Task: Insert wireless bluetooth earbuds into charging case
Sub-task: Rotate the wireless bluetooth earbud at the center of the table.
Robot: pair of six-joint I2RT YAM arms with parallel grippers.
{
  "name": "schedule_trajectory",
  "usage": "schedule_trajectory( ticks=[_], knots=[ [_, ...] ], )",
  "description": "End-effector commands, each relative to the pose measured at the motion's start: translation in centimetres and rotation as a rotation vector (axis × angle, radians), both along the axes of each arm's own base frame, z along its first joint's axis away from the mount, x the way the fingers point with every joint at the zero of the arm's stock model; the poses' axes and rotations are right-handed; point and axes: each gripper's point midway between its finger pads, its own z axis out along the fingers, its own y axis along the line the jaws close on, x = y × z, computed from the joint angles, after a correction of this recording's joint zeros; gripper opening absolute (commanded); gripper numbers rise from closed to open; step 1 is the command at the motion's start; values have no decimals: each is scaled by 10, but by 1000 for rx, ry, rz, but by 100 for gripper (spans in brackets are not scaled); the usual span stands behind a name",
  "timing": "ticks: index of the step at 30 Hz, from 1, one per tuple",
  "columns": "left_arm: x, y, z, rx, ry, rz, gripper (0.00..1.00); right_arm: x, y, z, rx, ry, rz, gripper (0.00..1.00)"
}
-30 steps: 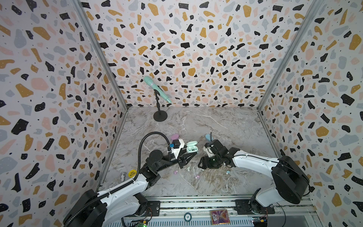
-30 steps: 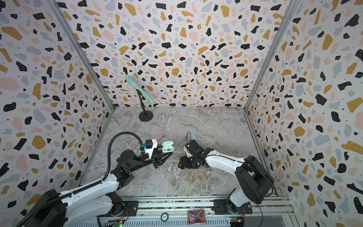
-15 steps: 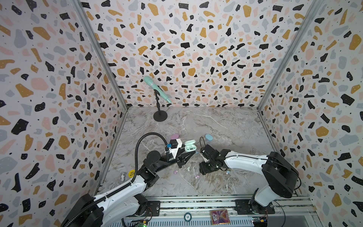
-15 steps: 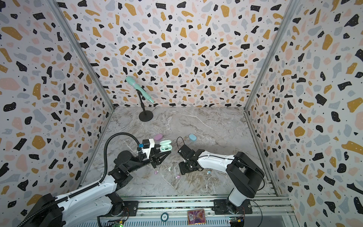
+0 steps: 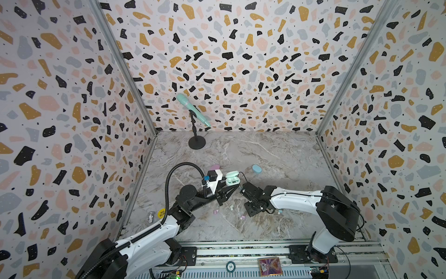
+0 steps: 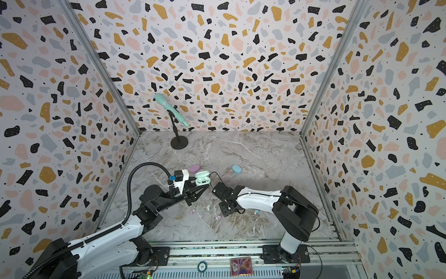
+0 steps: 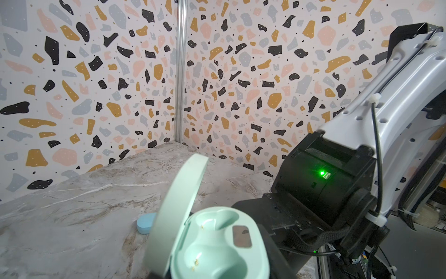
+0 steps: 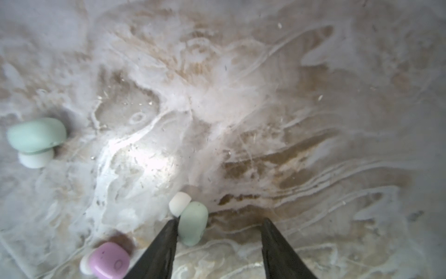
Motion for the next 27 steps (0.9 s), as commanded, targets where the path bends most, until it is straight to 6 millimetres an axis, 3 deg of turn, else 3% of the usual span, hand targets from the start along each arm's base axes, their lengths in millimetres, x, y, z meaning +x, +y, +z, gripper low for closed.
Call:
schedule_trajectory(
  ticks=[1, 11, 27],
  knots=[
    [-1, 5, 10, -34, -37, 11, 27, 4, -19, -2, -110, -35, 9, 57],
    [-2, 6, 10, -34, -37, 12, 27, 12, -28, 0, -167, -78, 41, 56],
    [-3, 7, 10, -29, -36, 11, 27, -4, -32, 2, -101, -59, 60, 59]
  ],
)
